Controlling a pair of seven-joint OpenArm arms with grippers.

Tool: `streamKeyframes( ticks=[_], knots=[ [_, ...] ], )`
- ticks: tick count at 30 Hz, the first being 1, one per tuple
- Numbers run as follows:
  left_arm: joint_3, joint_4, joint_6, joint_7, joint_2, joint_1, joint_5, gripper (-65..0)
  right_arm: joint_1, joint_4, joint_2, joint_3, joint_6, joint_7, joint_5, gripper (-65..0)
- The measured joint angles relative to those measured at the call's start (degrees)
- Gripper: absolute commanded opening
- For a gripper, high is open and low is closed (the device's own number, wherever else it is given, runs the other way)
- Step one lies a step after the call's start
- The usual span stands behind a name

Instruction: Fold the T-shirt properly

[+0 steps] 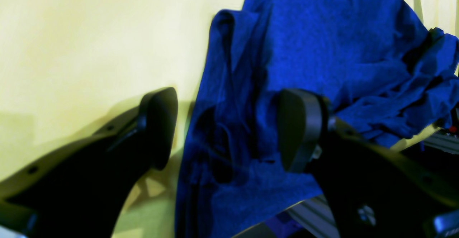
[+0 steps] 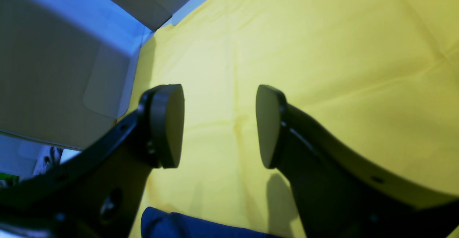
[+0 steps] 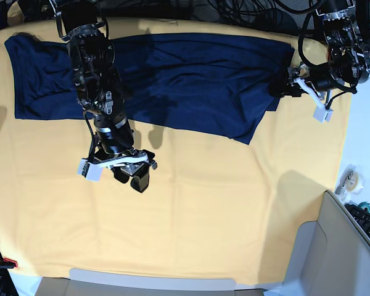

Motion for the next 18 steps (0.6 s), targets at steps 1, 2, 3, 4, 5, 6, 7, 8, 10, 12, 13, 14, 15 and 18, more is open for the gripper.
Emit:
streamKeyframes(
  ticks=[1,2,3,4,5,6,7,8,10,12,13,14,15,18],
  knots=[
    [-0.2,-1.3,0.0,-0.3,0.0,-0.2,-0.7,-22.1,-0.2,0.0,0.0,0.5,-0.2,-0.1,-0.1,-33.1],
    [-0.3,-2.5,-0.5,-0.3,0.0,-0.5,-1.4,-22.1,-0.3,0.0,0.2,0.8,-0.2,0.0,-0.1,-33.1],
    [-0.3,-3.4,-0.6,-0.4,-0.2,-0.5,-1.8,-22.1,-0.4,0.0,0.2,1.3,-0.1,0.1,0.0,-33.1],
    [-0.2,-4.3,-0.6,-0.6,-0.3,-0.8,-2.6,-22.1,-0.5,0.0,0.1,2.0,0.0,0.1,0.0,-33.1],
    [-0.2,-5.1,-0.6,-0.8,-0.4,-0.8,-3.1,-22.1,-0.5,0.0,0.0,2.4,0.0,0.1,0.0,-33.1],
    [-0.2,-5.7,-0.9,-1.3,-0.5,-0.8,-3.7,-22.1,-0.7,0.1,0.0,2.8,0.0,0.1,0.0,-33.1],
    [-0.2,-6.1,-0.9,-1.5,-0.5,-0.8,-4.1,-22.1,-0.9,0.1,0.0,3.2,0.0,0.1,0.0,-33.1],
    [-0.2,-6.2,-0.9,-1.5,-0.5,-0.8,-4.2,-22.1,-1.0,0.1,0.0,3.5,0.0,0.1,-0.1,-33.1],
    [-0.2,-6.1,-0.8,-1.5,-0.4,-0.8,-4.1,-22.1,-1.2,0.1,0.0,3.6,-0.1,0.1,0.0,-33.1],
    [-0.2,-6.1,-0.8,-1.5,-0.4,-0.8,-4.1,-22.1,-1.2,0.1,0.1,3.6,-0.1,0.1,0.0,-33.1],
    [-0.2,-6.0,-0.8,-1.5,-0.4,-0.8,-4.1,-22.1,-1.2,0.1,0.1,3.6,0.0,0.1,0.0,-33.1],
    [-0.2,-6.0,-0.8,-1.5,-0.3,-0.8,-4.0,-22.1,-1.2,0.1,0.0,3.6,0.0,0.1,0.0,-33.1],
    [-0.2,-6.0,-0.8,-1.7,-0.3,-0.8,-4.0,-22.1,-1.2,0.1,0.0,3.6,0.0,0.1,0.0,-33.1],
    [2.2,-5.7,-0.8,-2.1,-0.5,-0.8,-3.9,-22.3,-1.2,0.1,0.0,3.8,0.0,0.1,0.0,-33.1]
  ],
)
